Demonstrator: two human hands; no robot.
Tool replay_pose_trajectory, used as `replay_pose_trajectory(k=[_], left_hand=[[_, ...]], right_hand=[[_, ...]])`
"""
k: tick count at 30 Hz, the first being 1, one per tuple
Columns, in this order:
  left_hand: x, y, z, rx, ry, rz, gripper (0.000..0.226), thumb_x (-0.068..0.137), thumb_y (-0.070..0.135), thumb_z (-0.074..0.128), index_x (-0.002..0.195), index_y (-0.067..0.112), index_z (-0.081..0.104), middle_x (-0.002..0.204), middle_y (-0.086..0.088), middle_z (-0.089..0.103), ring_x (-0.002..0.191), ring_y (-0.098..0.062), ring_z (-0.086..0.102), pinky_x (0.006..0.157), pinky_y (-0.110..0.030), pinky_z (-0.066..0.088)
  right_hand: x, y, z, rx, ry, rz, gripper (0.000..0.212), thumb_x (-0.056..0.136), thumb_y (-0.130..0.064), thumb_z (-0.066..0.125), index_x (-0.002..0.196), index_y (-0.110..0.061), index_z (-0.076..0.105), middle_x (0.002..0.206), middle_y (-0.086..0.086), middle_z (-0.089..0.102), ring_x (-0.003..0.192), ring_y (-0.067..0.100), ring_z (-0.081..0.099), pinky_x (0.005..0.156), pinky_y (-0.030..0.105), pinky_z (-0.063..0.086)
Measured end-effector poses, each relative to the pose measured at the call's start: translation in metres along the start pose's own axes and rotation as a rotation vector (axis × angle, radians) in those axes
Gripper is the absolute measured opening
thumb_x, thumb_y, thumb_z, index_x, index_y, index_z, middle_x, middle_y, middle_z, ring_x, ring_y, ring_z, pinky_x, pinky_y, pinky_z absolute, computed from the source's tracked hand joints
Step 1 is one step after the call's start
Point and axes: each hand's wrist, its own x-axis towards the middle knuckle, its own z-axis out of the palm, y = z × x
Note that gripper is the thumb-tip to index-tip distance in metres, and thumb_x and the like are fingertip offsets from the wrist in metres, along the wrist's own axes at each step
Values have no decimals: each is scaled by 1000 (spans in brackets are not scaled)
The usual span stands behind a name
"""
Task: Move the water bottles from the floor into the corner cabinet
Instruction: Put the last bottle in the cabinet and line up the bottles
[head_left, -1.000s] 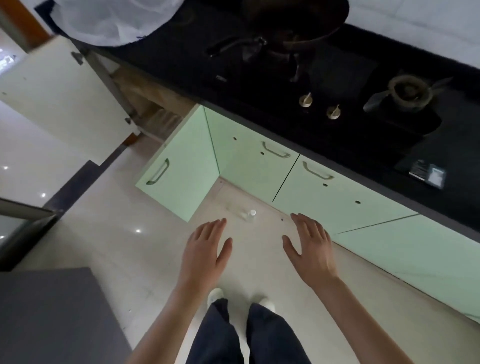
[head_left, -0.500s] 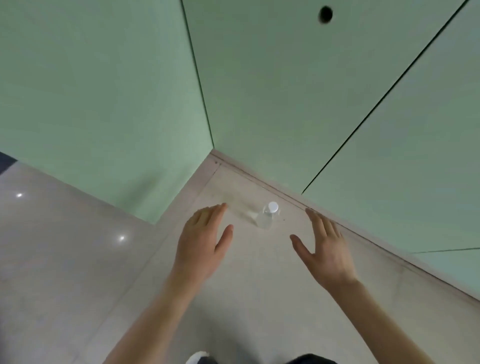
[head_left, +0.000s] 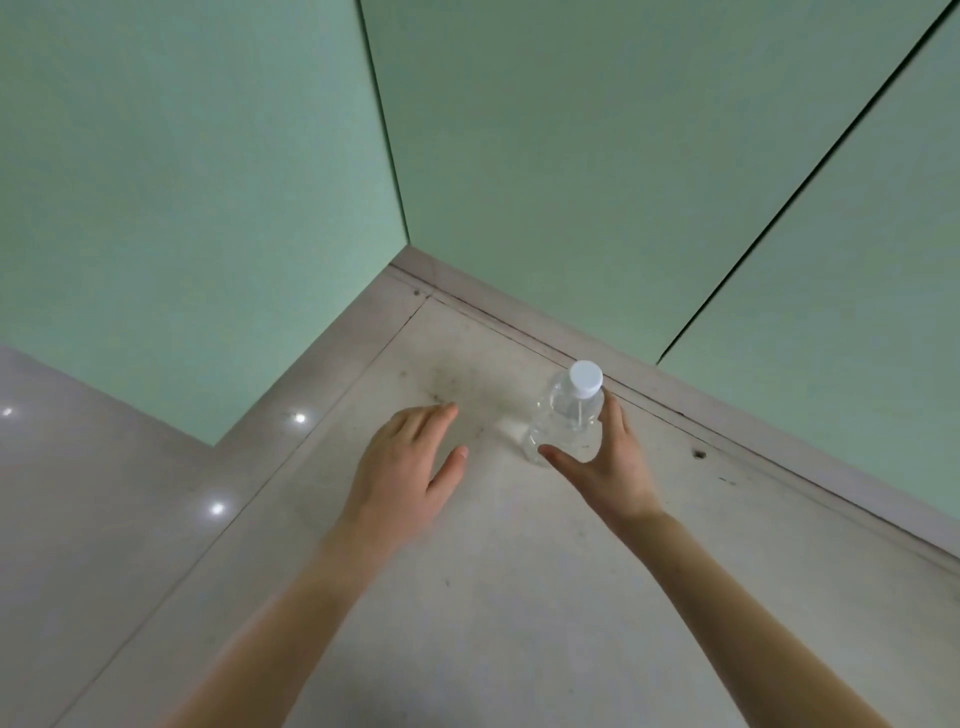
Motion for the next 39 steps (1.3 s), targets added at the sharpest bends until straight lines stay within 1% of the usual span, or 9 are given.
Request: replay_pose_trajectory(k=[5,9,14,17,24,29,31,35,39], left_hand=[[-12,2,2,-9,-7,14,48,94,33,45,127,2,59,116,-10,66,106,-29,60,90,-40,50],[-23,-3,14,21,-26,35,48,95,35,43,130,5,58,122,-10,64,112,-30,58,98,-40,47],[-43,10,-2,43,-143,-9,55,98,39,35,142,10,48,137,-10,58,128,-33,51,108,-45,41],[-58,32,-47,35,-218,-47,57,99,42,31,145,12,44,142,-8,54,133,-32,46,111,-45,37],[-62,115,-227,9,-236,-76,54,96,40,36,136,8,53,132,-11,61,123,-36,54,102,-46,46],[-50,194,-402,-5,-246,-74,54,99,44,30,140,13,47,138,-6,56,129,-31,50,106,-44,42],[-47,227,-478,-14,-229,-79,55,99,45,30,141,13,47,139,-5,55,130,-31,48,107,-45,41],[-43,290,-623,-37,-153,-75,54,98,44,31,140,13,48,138,-2,55,128,-27,47,106,-40,41],[-48,342,-731,-25,-10,-11,49,97,40,37,134,10,51,131,-3,58,121,-25,51,101,-39,44]], right_hand=[[6,-1,10,172,-43,108,65,75,-20,84,123,-31,42,116,-10,61,105,13,59,75,15,45],[0,-1,14,199,46,111,58,74,-14,85,113,-29,44,101,-16,60,91,2,57,69,3,44],[-42,-13,2,243,37,181,54,73,-17,86,106,-41,50,101,-21,64,92,-6,62,73,9,47],[-76,-45,-26,271,4,254,53,72,-21,87,112,-33,55,106,-14,68,100,4,65,85,22,50],[-141,-204,-138,314,35,303,53,65,-31,90,101,-45,54,105,-18,69,107,14,64,92,34,51],[-188,-353,-248,331,45,318,61,56,-51,87,108,-46,54,111,-16,69,109,15,65,94,44,53],[-207,-418,-297,353,62,311,62,56,-48,88,109,-41,56,107,-14,70,104,15,67,93,45,54],[-242,-538,-388,372,66,255,50,67,-17,89,100,-37,57,96,-18,71,93,9,70,86,36,56],[-272,-630,-455,353,98,140,47,68,-19,88,98,-38,58,92,-19,70,91,10,68,81,30,55]])
